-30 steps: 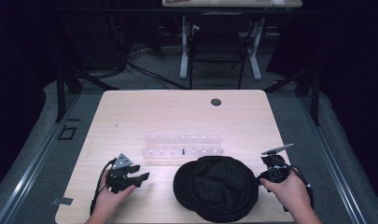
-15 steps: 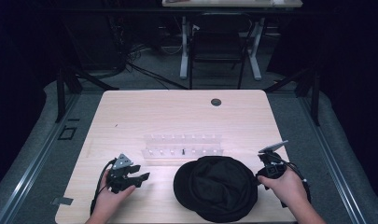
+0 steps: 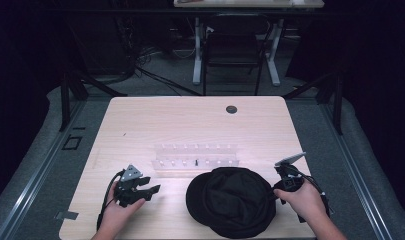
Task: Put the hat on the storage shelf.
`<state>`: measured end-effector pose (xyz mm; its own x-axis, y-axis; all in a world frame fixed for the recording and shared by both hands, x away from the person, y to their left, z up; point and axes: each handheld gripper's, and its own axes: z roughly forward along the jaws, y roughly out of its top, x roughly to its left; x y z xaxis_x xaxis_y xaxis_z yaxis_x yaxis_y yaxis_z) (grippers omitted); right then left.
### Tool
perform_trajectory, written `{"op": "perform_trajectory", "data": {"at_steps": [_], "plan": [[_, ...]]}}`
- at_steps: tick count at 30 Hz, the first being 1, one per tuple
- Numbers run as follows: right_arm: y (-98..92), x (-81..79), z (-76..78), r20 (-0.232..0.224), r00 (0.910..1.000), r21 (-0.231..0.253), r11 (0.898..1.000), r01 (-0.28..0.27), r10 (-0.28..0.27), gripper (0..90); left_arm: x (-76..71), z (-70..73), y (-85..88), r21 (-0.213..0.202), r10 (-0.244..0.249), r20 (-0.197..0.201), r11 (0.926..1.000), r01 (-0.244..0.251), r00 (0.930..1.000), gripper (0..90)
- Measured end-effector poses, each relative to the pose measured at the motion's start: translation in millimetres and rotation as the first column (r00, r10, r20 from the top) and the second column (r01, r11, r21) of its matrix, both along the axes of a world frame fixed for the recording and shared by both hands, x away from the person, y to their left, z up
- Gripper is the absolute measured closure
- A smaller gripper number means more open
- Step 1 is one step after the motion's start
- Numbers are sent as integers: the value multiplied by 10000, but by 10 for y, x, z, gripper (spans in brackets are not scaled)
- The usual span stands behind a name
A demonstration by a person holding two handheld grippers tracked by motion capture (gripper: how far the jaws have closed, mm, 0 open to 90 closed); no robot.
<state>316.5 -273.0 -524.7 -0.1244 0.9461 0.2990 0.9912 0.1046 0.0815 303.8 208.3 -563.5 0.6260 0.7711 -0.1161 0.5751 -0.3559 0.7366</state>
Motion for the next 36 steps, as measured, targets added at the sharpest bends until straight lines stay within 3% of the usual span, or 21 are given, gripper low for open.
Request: {"op": "perform_trajectory", "data": {"at_steps": [2, 5, 6, 10, 11, 15, 20, 23, 36], "plan": [[14, -6, -21, 189, 9995, 88, 9997, 232, -234, 826, 1, 0, 0, 3, -4, 0, 10000, 4, 10000, 462], [9, 8, -23, -48, 10000, 4, 10000, 85, -85, 823, 2, -1, -1, 15, -14, -1, 10000, 14, 10000, 462], [22, 1, -52, 201, 9992, 172, 9993, 333, -336, 824, 2, 0, -1, 7, -20, -2, 10000, 20, 10000, 462], [23, 11, -71, 113, 9992, 248, 9990, 378, -381, 841, 2, -1, -2, 26, -14, -3, 10000, 14, 10000, 462], [12, 21, -56, -78, 9999, 156, 9998, 126, -125, 848, 2, -1, -2, 20, -19, -5, 10000, 19, 10000, 462], [-4, 24, -45, -182, 9998, 281, 9996, 26, -21, 869, 3, -1, -1, 11, -18, -4, 10000, 18, 10000, 462], [-2, 9, -36, -56, 9995, 583, 9978, 308, -305, 875, 5, -4, -3, 5, -27, -20, 10000, 27, 10000, 465], [-20, 18, 35, -273, 9996, 453, 9989, -80, 92, 877, 6, -5, -5, 35, -62, -27, 10000, 62, 10000, 467], [-41, -13, 236, -1, 9998, 1262, 9918, 209, -210, 880, 6, -5, 0, 14, -30, -51, 10000, 30, 10000, 466]]}}
